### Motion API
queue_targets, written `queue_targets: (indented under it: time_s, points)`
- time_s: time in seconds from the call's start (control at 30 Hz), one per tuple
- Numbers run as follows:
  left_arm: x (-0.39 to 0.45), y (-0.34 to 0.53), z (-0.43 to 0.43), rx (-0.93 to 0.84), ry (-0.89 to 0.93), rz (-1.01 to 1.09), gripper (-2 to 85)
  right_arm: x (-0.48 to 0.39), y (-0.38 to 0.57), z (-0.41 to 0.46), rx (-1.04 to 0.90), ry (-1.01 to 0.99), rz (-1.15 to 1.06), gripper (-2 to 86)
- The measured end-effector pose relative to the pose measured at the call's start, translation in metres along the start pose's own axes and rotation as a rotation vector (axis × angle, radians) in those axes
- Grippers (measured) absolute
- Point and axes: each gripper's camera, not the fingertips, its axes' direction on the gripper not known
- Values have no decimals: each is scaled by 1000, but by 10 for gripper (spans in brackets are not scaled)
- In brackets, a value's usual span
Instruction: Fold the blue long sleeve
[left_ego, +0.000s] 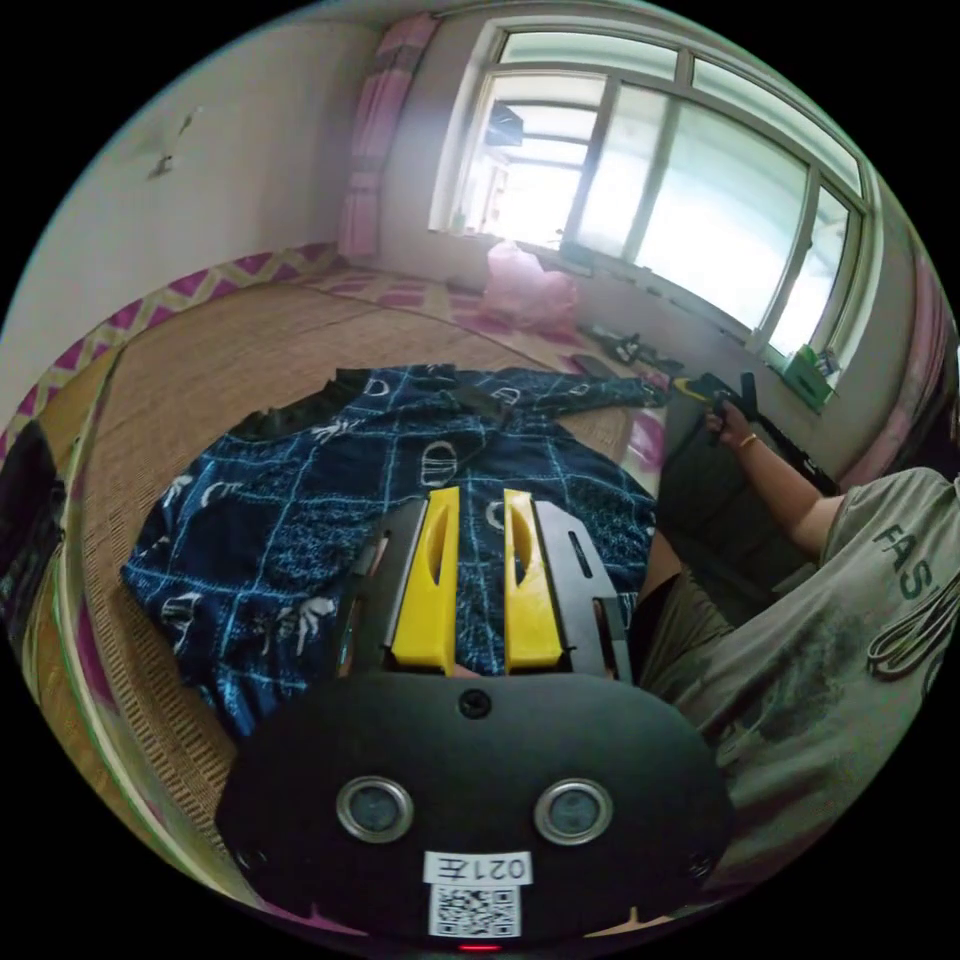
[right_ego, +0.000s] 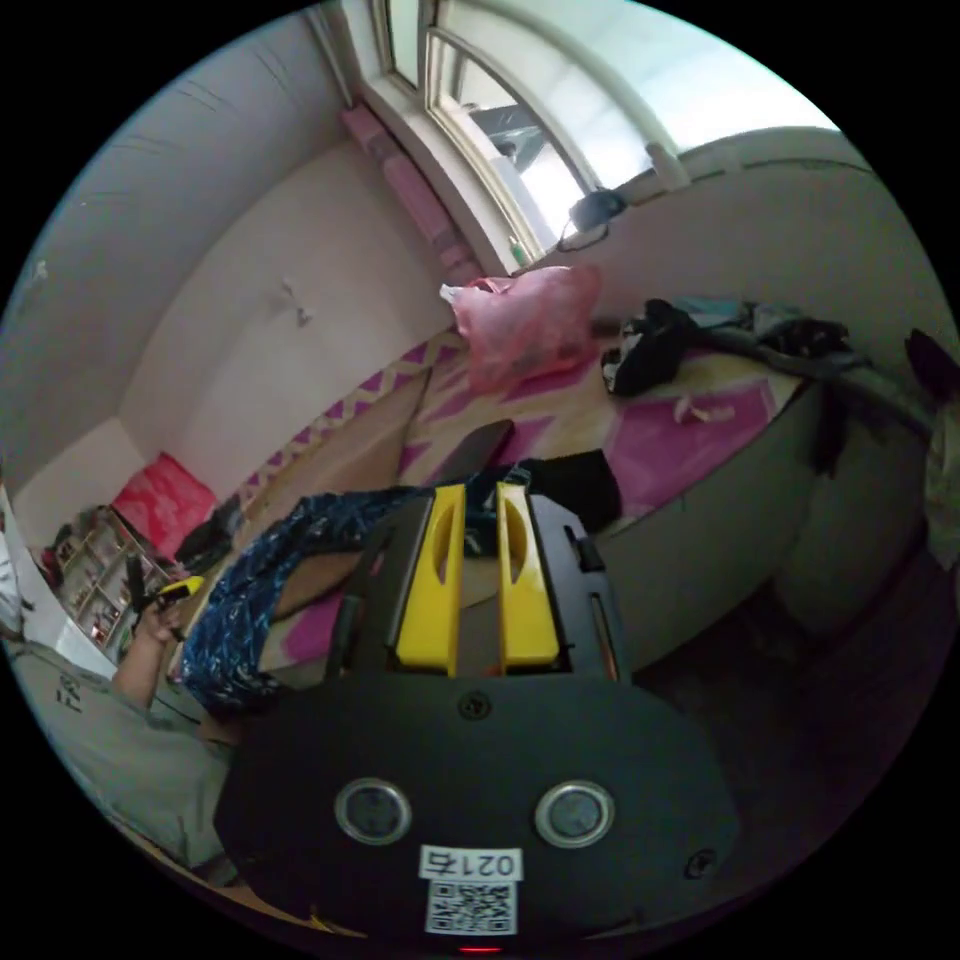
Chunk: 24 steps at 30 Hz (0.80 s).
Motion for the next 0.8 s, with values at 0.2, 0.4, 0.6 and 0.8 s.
queue_targets:
  time_s: [0.2,0.4,0.6,0.8]
  points:
    - [29,2,37,-67,-24,11,71,58,-60,14,-157,101,46,83]
    - [35,11,54,-105,-37,-60,71,81,-84,49,-367,59,30,51]
    - [44,3,53,-88,-57,-97,67,80,-97,7,-207,-108,-2,0]
    - [55,-7,49,-50,-64,-109,64,70,-85,-60,-62,-258,-191,-3]
